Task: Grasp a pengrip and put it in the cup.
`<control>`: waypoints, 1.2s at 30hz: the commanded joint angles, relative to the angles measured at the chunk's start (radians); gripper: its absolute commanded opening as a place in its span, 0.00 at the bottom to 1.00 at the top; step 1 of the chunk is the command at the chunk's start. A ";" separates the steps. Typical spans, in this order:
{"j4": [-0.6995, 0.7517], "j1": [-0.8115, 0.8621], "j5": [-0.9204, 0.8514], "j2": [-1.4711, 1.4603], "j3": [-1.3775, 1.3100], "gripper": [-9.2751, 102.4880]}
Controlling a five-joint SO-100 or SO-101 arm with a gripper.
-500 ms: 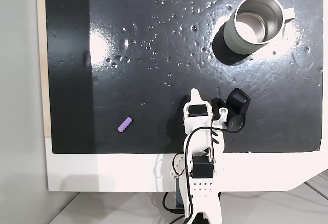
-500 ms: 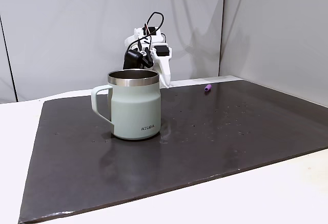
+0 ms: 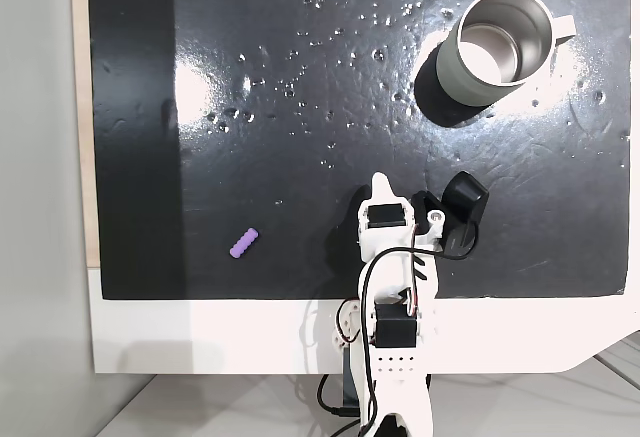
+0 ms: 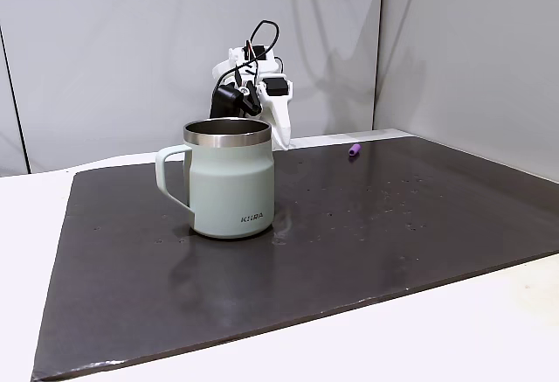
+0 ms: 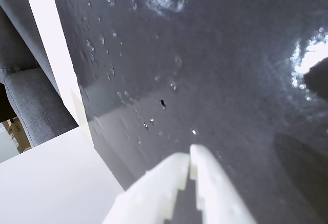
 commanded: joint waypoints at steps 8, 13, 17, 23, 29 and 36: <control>-0.041 -0.008 -0.075 0.008 -0.006 0.08; -0.006 0.005 -0.133 0.008 -0.084 0.08; 0.026 -0.011 -0.166 -0.084 -0.209 0.08; 0.094 -0.066 -0.161 -0.350 -0.454 0.08; 0.127 -0.120 -0.132 -0.597 -0.640 0.08; 0.235 -0.252 -0.041 -0.908 -0.867 0.08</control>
